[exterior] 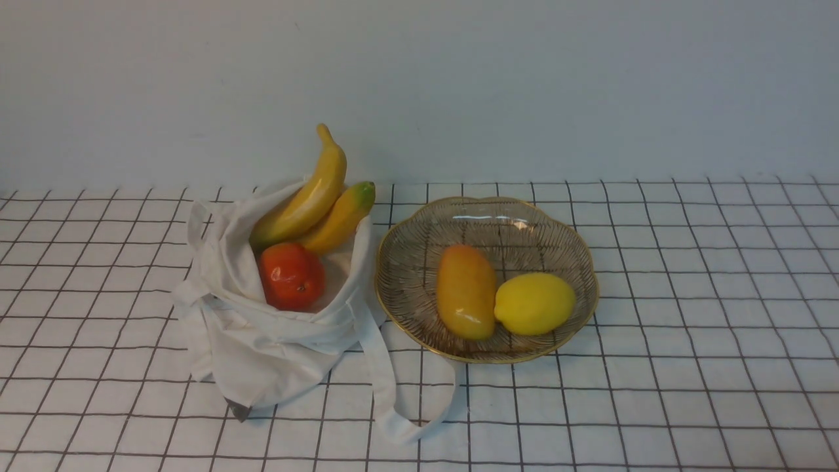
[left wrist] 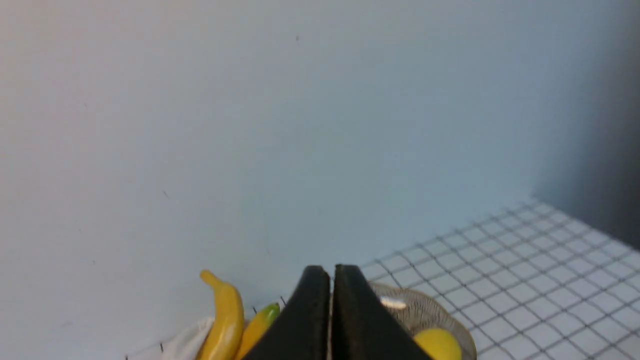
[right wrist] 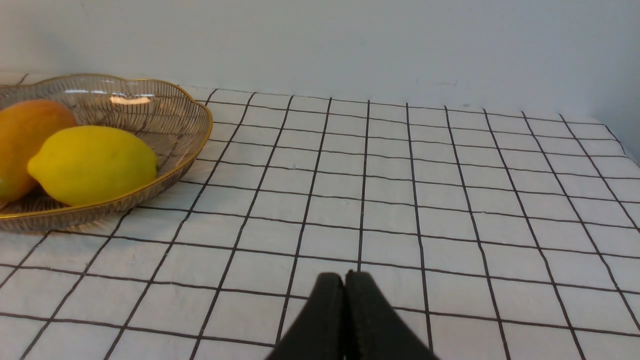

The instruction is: Take the fruit out of the bag on the white checkered tablecloth and place them on the plate.

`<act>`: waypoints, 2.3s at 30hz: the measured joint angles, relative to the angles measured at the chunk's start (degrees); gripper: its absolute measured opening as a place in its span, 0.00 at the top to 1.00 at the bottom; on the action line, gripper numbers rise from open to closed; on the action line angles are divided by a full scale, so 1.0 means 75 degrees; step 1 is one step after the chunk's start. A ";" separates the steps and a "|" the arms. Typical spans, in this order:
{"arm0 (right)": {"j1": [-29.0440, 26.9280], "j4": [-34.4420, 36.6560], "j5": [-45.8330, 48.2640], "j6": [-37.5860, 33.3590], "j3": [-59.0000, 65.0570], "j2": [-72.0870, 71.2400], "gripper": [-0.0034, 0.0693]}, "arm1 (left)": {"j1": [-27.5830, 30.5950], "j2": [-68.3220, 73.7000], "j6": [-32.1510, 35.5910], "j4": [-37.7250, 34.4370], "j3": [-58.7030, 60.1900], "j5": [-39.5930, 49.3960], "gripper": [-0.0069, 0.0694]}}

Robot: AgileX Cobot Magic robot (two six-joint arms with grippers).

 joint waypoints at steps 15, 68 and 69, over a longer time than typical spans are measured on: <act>0.0000 0.0000 0.0000 0.0000 0.0000 0.0000 0.97 | 0.0029 -0.1902 -0.0311 0.0495 0.3488 -0.1979 0.92; 0.0000 0.0000 0.0000 0.0000 0.0000 0.0000 0.97 | 0.2540 -0.3235 -0.0077 0.0336 0.6584 -0.1003 0.92; 0.0000 0.0000 0.0000 0.0000 0.0000 0.0000 0.97 | 0.2540 -0.3235 -0.0077 0.0336 0.6584 -0.1003 0.92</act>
